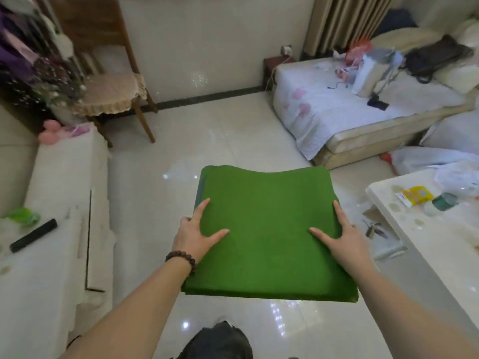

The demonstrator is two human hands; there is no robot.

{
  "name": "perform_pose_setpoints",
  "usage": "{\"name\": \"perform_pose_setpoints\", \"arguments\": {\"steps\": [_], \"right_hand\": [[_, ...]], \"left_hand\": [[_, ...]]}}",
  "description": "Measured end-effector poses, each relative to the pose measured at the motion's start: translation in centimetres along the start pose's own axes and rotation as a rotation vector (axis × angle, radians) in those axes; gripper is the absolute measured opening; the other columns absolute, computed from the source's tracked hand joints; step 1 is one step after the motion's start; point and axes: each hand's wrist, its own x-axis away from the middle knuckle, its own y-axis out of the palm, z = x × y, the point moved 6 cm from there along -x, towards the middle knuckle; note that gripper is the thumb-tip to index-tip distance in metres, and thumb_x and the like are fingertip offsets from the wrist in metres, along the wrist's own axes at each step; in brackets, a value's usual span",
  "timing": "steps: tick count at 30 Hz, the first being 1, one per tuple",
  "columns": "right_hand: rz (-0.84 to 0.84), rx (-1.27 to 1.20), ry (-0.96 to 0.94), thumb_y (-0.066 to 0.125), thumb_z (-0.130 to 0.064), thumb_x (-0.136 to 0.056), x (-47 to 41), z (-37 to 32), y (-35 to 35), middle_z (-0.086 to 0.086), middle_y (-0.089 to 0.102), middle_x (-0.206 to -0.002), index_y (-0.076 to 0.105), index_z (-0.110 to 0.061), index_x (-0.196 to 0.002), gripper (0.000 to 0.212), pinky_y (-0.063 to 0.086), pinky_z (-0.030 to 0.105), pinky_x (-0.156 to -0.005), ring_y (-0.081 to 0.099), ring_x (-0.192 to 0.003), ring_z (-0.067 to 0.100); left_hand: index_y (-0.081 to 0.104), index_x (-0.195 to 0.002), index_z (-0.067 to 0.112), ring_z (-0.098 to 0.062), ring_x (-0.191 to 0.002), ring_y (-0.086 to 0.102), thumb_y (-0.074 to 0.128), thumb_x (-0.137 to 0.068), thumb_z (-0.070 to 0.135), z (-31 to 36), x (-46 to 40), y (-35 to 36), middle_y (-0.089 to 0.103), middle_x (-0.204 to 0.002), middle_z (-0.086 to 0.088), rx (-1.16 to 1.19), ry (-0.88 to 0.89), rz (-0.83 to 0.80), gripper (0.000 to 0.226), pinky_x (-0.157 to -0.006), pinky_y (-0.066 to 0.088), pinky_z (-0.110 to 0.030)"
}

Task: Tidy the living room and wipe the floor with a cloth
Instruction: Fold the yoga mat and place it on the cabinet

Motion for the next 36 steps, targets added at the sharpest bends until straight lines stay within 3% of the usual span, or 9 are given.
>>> {"name": "perform_pose_setpoints", "arguments": {"steps": [3,13,18,24,29,36], "right_hand": [[-0.029,0.013,-0.078,0.064,-0.064,-0.073,-4.5,-5.7,1.7,0.009,0.042,-0.098,0.011,-0.051,-0.146,0.090,0.042,0.035,-0.085,0.052,-0.095,0.032],[-0.211,0.113,-0.330,0.064,-0.064,-0.074,-18.9,-21.8,11.1,0.009,0.043,-0.098,0.012,-0.052,-0.145,0.089,0.043,0.037,-0.087,0.052,-0.091,0.030],[-0.349,0.152,-0.503,0.064,-0.062,-0.075,-28.4,-31.0,16.7,0.009,0.045,-0.102,0.011,-0.052,-0.145,0.089,0.041,0.034,-0.080,0.043,-0.083,0.021],[-0.517,0.202,-0.679,0.064,-0.061,-0.076,-36.7,-42.1,21.5,0.009,0.047,-0.112,0.009,-0.055,-0.144,0.088,0.041,0.035,-0.079,0.041,-0.086,0.019],[-0.632,0.226,-0.803,0.066,-0.060,-0.075,-39.5,-49.8,25.8,0.013,0.049,-0.119,0.011,-0.055,-0.144,0.088,0.044,0.042,-0.094,0.051,-0.104,0.030],[-0.745,0.350,-0.933,0.062,-0.063,-0.077,-40.4,-58.4,33.9,0.012,0.047,-0.116,0.007,-0.054,-0.144,0.087,0.045,0.039,-0.085,0.051,-0.099,0.029]], "left_hand": [[0.017,-0.142,0.055,-0.017,-0.085,0.049,0.069,-0.070,0.065,-1.6,-3.7,-3.4,0.042,-0.108,-0.004,0.024,-0.046,0.067,0.090,-0.079,0.046,-0.030],[0.019,-0.141,0.056,-0.018,-0.085,0.052,0.069,-0.066,0.069,-8.4,-14.0,-10.3,0.048,-0.107,-0.004,0.104,-0.264,0.275,0.091,-0.078,0.047,-0.029],[0.020,-0.134,0.067,-0.024,-0.098,0.059,0.065,-0.052,0.083,-10.9,-20.0,-11.9,0.050,-0.114,-0.004,0.289,-0.398,0.436,0.095,-0.092,0.051,-0.041],[0.016,-0.141,0.058,-0.019,-0.094,0.053,0.071,-0.071,0.062,-9.3,-24.1,-15.0,0.042,-0.108,-0.001,0.255,-0.630,0.551,0.090,-0.089,0.048,-0.033],[0.016,-0.140,0.059,-0.022,-0.093,0.054,0.071,-0.071,0.062,-10.0,-26.3,-16.9,0.040,-0.107,-0.001,0.321,-0.766,0.660,0.089,-0.092,0.050,-0.038],[0.017,-0.141,0.058,-0.018,-0.088,0.054,0.071,-0.073,0.060,-13.8,-28.8,-19.4,0.040,-0.107,0.000,0.370,-0.913,0.778,0.087,-0.090,0.047,-0.031]]}}
